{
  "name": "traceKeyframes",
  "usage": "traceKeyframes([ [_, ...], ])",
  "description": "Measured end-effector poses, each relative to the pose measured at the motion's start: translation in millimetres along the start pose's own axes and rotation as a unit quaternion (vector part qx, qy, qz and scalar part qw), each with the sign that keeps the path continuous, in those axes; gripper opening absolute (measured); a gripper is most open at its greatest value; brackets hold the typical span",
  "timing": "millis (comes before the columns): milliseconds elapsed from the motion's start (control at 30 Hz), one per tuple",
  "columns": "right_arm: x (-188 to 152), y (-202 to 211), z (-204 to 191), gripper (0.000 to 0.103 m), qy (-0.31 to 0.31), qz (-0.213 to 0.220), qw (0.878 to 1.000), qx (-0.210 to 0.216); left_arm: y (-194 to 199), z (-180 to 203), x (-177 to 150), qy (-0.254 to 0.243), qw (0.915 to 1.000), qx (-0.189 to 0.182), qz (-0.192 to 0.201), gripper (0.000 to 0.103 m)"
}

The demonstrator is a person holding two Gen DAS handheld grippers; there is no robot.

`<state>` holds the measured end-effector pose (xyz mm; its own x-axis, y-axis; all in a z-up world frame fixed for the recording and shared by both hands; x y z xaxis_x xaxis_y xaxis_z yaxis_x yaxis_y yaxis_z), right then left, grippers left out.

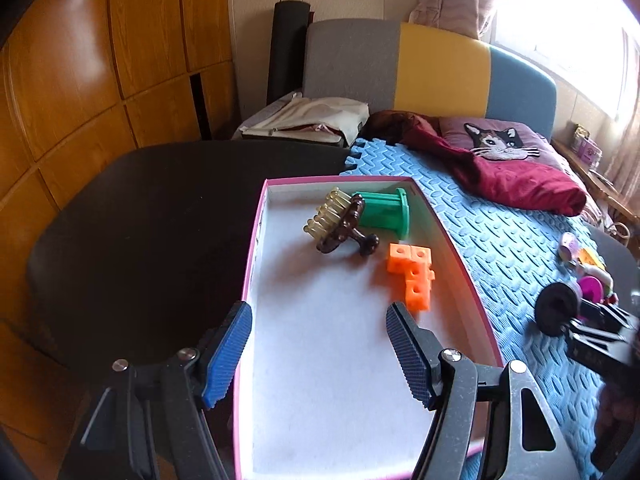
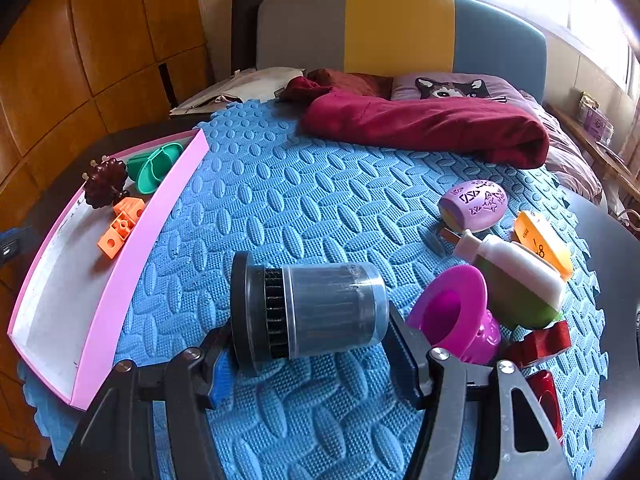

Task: Organize rigid objects
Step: 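Withdraw the left gripper from the tray while the right holds the black cup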

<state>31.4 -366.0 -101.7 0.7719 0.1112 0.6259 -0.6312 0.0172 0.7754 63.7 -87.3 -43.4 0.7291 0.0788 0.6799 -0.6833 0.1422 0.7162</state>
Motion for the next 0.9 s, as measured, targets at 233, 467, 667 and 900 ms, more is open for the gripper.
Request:
traceKeyframes([
  [233, -1.2, -1.1, -3.1, 0.064, -0.025, 0.006, 1.0, -0.018, 18.6, -5.3, -10.8, 0.001, 1.0, -0.009, 0.004, 0.07],
  [467, -3.6, -1.7, -6.6, 0.063, -0.054, 0.019, 0.998, -0.036, 26.0, -12.7, -14.8, 0.011, 0.9998, -0.014, 0.008, 0.07],
  [667, -3.6, -1.9, -6.3, 0.063, -0.054, 0.019, 0.998, -0.038, 27.3, -17.4, -15.0, 0.018, 0.9996, -0.016, 0.011, 0.07],
  [900, -4.1, -3.4, -5.2, 0.063, -0.058, 0.017, 0.998, -0.032, 27.4, -23.5, -15.8, 0.026, 0.9995, -0.015, 0.009, 0.07],
])
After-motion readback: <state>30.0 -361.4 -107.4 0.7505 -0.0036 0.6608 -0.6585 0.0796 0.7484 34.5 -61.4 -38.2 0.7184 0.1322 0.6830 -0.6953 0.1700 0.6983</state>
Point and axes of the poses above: each gripper's, at about its wrist camera, not at the fingertips, and y roughly against the way its jaws point, z to its right, x to its top, the point moved 1 cm from there along -y, roughly the way its jaws point, and after that the axes turned 13 degrees about y, right-handed, at the moved point
